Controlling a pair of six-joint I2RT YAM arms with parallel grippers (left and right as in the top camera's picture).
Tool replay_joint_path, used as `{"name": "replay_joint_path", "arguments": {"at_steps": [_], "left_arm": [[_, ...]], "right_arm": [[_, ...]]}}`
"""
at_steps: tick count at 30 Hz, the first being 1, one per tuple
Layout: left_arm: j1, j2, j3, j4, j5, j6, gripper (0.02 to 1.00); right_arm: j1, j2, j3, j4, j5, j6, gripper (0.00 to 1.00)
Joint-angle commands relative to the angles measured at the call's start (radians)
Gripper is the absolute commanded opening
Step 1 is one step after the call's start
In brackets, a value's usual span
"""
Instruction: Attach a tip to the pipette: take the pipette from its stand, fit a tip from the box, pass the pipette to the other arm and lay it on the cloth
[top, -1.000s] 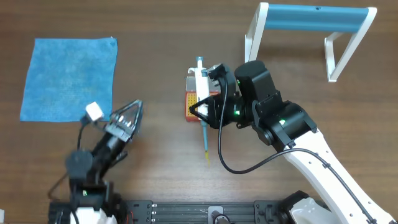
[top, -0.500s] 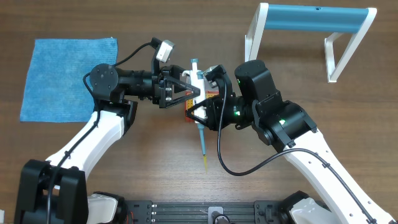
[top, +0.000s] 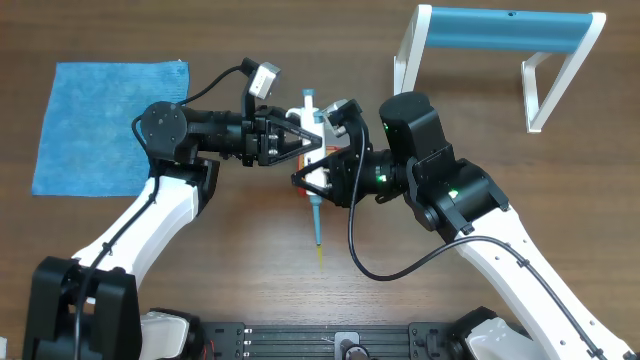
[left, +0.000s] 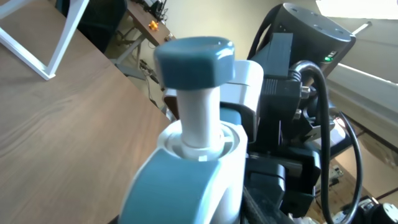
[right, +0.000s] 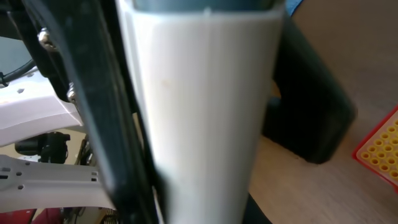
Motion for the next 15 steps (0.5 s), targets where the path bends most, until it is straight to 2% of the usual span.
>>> {"name": "replay_joint_path", "arguments": {"at_steps": [1,4,5,6,9,12,15], "left_arm": [[-0.005,0.006,0.011,0.004,0.005,0.034,0.029],[-0.005,0.006,0.011,0.003,0.006,0.037,0.029],[-0.005,0.006,0.011,0.003,0.005,0.037,0.029],[-0.005,0.006,0.011,0.002,0.006,0.037,0.029],[-0.002,0.01,0.011,-0.012,0.008,0.067,0.029],[0.047,0.019,0.011,-0.095,0.007,0.092,0.029],[0.138,0.036,0.011,-0.397,-0.029,0.309,0.029]], "right_arm": [[0.009,-0.011,0.015,0.016,-0.073,0.008,0.082],[0.009,-0.011,0.015,0.016,-0.072,0.008,0.084],[0.009,-0.011,0.015,0.016,-0.072,0.008,0.325],[0.009,-0.011,0.015,0.015,-0.072,0.008,0.816],[0.007,-0.011,0.015,-0.03,-0.056,0.006,0.822],[-0.025,-0.011,0.015,-0.167,-0.046,-0.058,0.825],[-0.074,-0.015,0.015,-0.173,-0.046,-0.101,0.822]]}}
